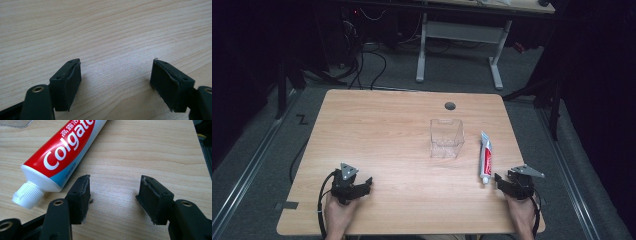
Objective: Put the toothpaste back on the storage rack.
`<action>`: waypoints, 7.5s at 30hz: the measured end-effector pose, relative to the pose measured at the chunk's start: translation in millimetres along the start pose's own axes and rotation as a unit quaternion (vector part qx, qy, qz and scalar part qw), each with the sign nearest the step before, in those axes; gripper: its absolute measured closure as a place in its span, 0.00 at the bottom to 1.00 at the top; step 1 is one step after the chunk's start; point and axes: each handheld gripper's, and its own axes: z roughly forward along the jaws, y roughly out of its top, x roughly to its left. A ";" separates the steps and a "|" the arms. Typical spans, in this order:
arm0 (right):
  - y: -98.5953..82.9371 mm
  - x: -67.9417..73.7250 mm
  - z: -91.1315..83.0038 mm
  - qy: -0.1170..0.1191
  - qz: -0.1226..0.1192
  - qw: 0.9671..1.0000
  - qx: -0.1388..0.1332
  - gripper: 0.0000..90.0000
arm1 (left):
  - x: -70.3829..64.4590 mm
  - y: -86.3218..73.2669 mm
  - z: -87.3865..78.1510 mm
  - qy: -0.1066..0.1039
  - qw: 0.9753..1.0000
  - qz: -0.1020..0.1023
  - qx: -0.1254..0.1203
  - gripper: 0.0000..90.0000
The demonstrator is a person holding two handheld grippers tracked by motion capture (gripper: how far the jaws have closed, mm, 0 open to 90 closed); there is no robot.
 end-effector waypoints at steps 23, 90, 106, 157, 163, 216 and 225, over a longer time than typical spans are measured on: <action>8.8 5.3 -30.3 0.025 -0.002 0.999 -0.032 0.51 | -0.1 -0.1 0.1 0.000 1.000 0.000 0.000 0.28; 114.5 35.6 24.1 0.011 -0.009 0.999 0.043 0.48 | -1.2 -0.3 0.1 -0.005 1.000 0.004 0.001 0.25; 134.0 20.9 56.8 -0.029 0.007 0.992 0.121 0.47 | -1.6 -0.4 -0.1 -0.007 1.000 0.006 0.001 0.25; 136.1 23.7 99.6 -0.038 0.040 0.976 0.211 0.53 | -2.2 -0.2 0.5 -0.010 1.000 0.009 0.002 0.23; 137.4 22.0 100.2 -0.032 0.045 0.974 0.219 0.54 | -2.2 -0.2 0.5 -0.010 1.000 0.009 0.002 0.23; 147.3 21.4 74.5 0.045 0.008 0.977 0.209 0.81 | -2.2 -0.2 0.5 -0.013 1.000 0.011 0.002 0.23; 145.9 10.3 50.2 0.079 0.018 0.982 0.170 0.81 | -2.3 -0.2 0.5 -0.013 1.000 0.011 0.002 0.23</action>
